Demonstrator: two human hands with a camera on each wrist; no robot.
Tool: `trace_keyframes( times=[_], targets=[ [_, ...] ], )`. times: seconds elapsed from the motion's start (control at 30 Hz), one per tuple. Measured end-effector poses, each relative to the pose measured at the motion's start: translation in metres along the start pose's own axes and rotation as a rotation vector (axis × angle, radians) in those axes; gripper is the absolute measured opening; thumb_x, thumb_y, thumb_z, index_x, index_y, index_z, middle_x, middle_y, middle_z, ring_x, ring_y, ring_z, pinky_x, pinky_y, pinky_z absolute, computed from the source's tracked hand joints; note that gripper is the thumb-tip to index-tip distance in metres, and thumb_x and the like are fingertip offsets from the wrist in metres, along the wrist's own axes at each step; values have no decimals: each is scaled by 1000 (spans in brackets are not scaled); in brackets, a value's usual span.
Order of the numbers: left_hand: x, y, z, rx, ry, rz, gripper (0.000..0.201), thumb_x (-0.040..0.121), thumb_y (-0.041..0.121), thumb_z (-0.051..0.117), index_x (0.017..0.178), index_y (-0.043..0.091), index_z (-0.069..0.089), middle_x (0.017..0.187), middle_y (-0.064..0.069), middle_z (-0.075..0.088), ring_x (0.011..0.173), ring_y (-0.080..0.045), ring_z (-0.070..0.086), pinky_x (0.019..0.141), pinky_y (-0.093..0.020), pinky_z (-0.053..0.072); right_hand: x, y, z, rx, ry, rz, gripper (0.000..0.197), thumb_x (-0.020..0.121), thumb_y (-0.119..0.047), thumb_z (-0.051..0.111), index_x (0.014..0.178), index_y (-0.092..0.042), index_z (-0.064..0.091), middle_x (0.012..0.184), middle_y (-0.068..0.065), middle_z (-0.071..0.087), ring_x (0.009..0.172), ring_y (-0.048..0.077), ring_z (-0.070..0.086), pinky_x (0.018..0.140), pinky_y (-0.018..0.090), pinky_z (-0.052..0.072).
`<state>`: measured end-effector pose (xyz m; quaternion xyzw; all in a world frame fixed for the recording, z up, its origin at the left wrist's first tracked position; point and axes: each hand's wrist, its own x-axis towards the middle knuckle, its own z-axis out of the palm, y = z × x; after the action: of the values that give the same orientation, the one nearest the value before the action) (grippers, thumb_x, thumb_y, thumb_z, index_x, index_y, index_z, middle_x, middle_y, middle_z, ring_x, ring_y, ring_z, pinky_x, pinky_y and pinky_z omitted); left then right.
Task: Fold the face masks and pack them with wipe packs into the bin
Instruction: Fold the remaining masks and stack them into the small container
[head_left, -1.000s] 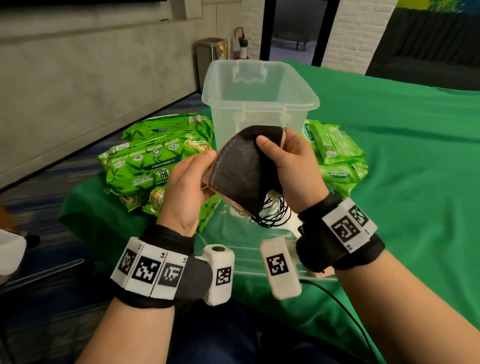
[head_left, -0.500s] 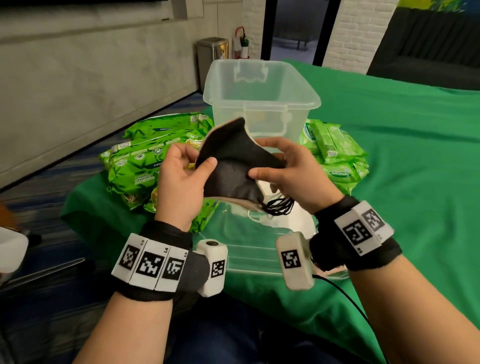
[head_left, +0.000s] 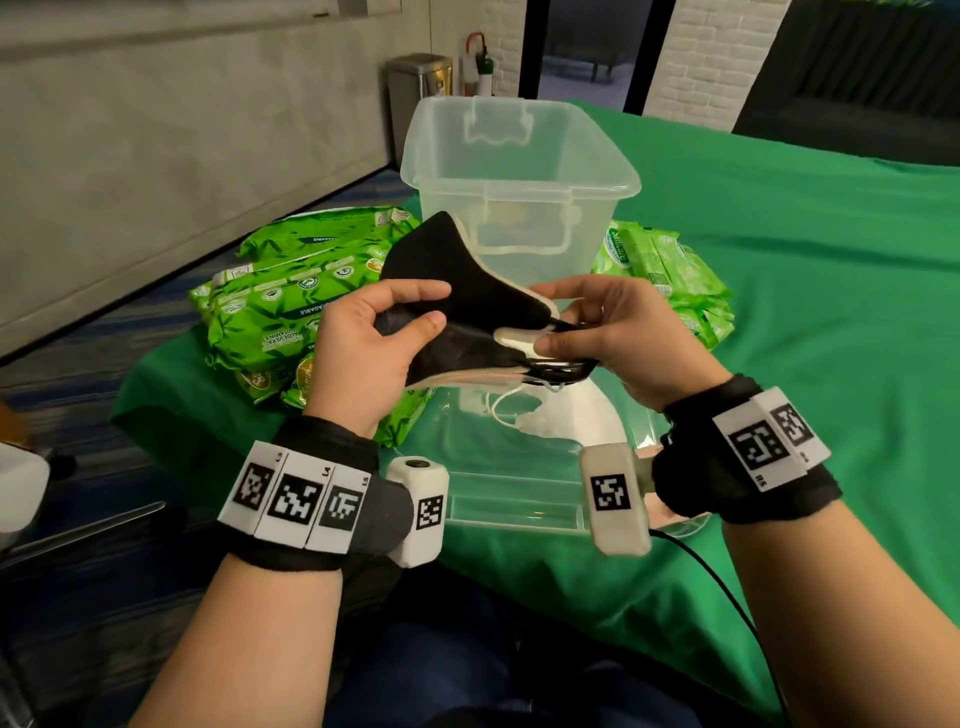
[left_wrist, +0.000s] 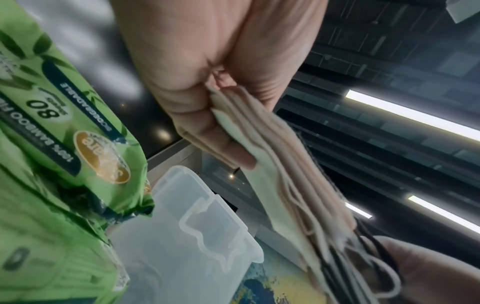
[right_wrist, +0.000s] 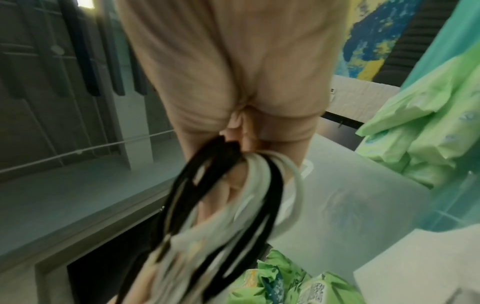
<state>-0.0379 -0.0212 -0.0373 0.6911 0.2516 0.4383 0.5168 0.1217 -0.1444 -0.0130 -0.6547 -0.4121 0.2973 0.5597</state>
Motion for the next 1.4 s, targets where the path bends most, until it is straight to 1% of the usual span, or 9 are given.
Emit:
trace_keyframes(
  times=[0.2,0.3,0.43,0.57,0.67,0.77,0.9,1.27,1.4],
  targets=[
    [-1,1,2,19,29,2,33,77,4,69,81,37,69,79,11,67,78,-6,60,83,-29,48,7,0,-8,-6,40,115,15,82,-16,66,95,-13,62,75,9,62,60,14,55,59,25,44],
    [0,0,-2,41,68,7,36,79,0,67,84,35,66,85,9,67,83,-8,60,88,-32,49,19,11,-16,-436,49,269,34,86,-37,60,107,-11,60,100,4,62,83,15,55,69,26,42],
    [-1,-3,0,67,70,-5,37,79,1,67,85,38,67,92,4,69,96,-15,62,98,-42,47,37,35,-2,-953,-164,450,69,80,-29,70,139,-9,38,139,10,45,125,26,44,100,31,36],
    [-1,-4,-3,75,70,-21,37,79,1,67,86,37,67,96,0,69,100,-17,63,99,-40,47,61,56,13,-1161,-307,459,85,77,-37,72,144,-18,25,142,7,44,131,30,38,110,35,27],
    [-2,-6,-7,84,66,-40,36,79,3,68,87,38,68,98,-1,70,101,-17,63,99,-41,47,70,57,20,-1386,-413,409,71,83,-26,67,142,-20,29,140,6,45,131,31,38,107,34,27],
    [-4,-8,-8,96,53,-57,35,79,4,68,87,38,68,97,0,70,100,-17,64,98,-40,47,74,49,18,-1330,-453,409,67,82,-16,68,141,-17,36,142,7,43,128,27,41,100,30,36],
    [-5,-7,-7,85,38,-60,34,79,3,68,88,35,67,96,2,69,99,-14,63,97,-34,48,73,42,12,-1269,-394,429,56,76,-18,75,128,-12,55,127,7,58,91,20,55,81,28,47],
    [-9,-5,-7,68,16,-86,33,80,2,68,88,34,68,98,4,68,100,-11,63,96,-30,48,74,40,8,-1379,-173,308,37,76,-23,75,106,-2,67,107,10,68,99,23,64,87,29,51],
    [-8,-9,-7,50,28,-127,33,82,2,65,86,35,68,101,0,69,105,-15,62,98,-37,48,70,13,-6,-956,122,190,27,76,-12,74,101,-1,70,94,9,68,83,20,60,76,26,51]
  ],
)
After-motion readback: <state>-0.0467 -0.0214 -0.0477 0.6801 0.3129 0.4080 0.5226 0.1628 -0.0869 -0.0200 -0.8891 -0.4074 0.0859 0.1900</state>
